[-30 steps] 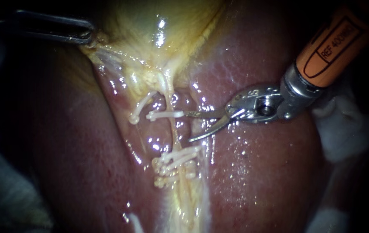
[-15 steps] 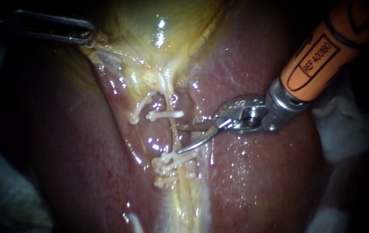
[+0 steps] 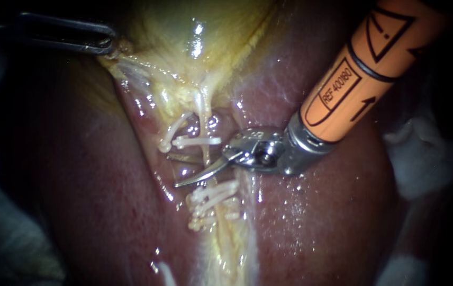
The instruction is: Go to the cutting position right tube
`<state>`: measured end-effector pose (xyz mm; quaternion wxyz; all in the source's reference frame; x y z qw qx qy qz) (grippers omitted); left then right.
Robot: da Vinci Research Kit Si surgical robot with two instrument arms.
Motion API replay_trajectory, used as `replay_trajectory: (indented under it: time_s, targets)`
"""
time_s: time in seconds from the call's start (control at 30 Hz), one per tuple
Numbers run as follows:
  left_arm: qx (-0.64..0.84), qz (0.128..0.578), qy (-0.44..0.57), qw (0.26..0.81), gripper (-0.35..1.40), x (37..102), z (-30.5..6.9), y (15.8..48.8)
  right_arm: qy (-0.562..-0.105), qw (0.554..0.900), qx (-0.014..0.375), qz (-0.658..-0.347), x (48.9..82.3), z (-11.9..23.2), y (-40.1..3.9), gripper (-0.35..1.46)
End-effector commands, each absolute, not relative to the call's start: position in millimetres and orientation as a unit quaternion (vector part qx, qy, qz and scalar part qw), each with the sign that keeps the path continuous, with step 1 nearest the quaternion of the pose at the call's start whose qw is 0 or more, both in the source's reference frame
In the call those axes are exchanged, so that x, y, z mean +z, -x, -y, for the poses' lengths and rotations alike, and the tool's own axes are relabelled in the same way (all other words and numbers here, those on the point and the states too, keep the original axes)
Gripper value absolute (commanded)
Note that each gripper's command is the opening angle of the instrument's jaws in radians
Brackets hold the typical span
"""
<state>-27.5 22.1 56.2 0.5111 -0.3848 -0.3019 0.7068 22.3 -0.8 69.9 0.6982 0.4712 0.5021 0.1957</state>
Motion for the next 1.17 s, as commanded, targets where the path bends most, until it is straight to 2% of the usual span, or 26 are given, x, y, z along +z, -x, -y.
replay_trajectory:
  time_s: [0.03, 0.2, 0.67, 1.17]
  targets:
    - [0.707, 0.302, 0.385, 0.511, -0.35, 56.2, -22.1, 27.4, -0.472, 0.697, 0.196, -0.503, 69.9, 0.9, -22.3, 1.44]
    - [0.707, 0.302, 0.385, 0.511, -0.35, 56.2, -22.1, 27.5, -0.476, 0.690, 0.199, -0.508, 69.3, 0.9, -22.2, 1.44]
    - [0.707, 0.302, 0.385, 0.511, -0.35, 56.2, -22.1, 27.5, -0.504, 0.640, 0.202, -0.545, 63.8, 0.3, -22.4, 1.38]
    - [0.707, 0.302, 0.385, 0.511, -0.35, 56.3, -22.1, 27.5, -0.506, 0.638, 0.200, -0.545, 63.6, 0.4, -22.5, 1.35]
